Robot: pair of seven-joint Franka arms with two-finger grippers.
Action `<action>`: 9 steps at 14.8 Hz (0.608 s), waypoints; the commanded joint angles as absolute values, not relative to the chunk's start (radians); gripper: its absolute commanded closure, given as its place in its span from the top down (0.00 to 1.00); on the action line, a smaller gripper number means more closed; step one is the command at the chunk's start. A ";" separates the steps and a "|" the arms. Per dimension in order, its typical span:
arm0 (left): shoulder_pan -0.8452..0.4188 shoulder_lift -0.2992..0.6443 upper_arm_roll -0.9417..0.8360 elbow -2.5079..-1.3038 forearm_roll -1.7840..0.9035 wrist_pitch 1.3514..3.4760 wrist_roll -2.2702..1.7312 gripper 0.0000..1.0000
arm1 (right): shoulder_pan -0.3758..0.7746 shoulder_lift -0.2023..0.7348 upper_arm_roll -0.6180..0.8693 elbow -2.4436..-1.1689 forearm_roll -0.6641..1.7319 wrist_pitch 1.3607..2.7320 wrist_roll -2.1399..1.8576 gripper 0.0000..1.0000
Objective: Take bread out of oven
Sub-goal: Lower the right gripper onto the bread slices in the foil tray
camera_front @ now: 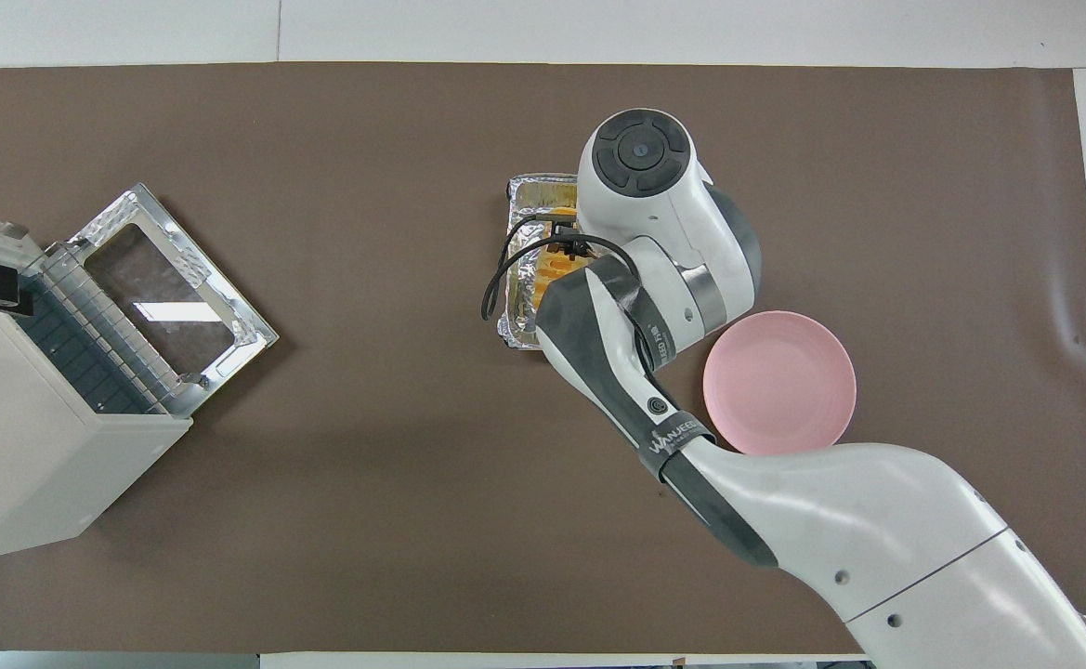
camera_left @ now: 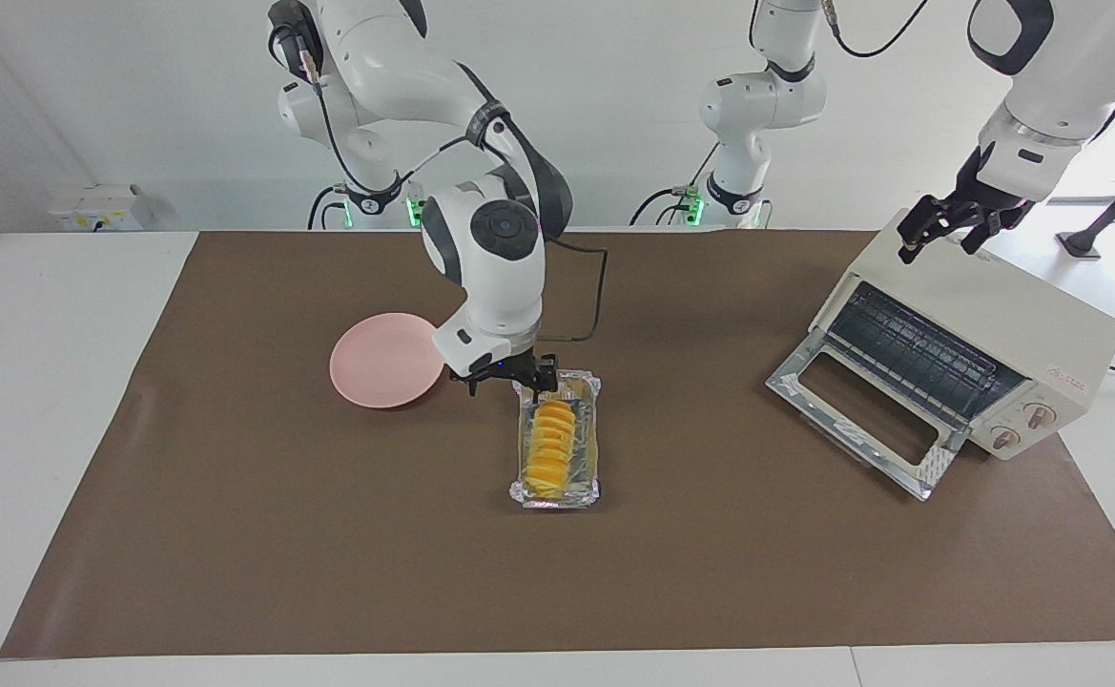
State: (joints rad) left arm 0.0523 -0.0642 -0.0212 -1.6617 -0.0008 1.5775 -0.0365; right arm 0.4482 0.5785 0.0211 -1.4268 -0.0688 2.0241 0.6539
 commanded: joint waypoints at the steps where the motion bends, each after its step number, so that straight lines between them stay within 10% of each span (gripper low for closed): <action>1: 0.028 -0.080 -0.014 -1.680 -0.018 1.577 -0.037 1.00 | 0.428 0.609 0.026 -1.397 -0.091 2.049 0.670 1.00; 9: -0.005 -0.083 -0.018 -1.672 -0.018 1.522 -0.041 1.00 | 0.426 0.640 0.020 -1.439 -0.095 2.141 0.666 1.00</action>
State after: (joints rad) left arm 0.0191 -0.0642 -0.0258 -1.6618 -0.0022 1.5587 -0.0489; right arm 0.4366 0.6346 0.0128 -1.4260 -0.0693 2.1181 0.6539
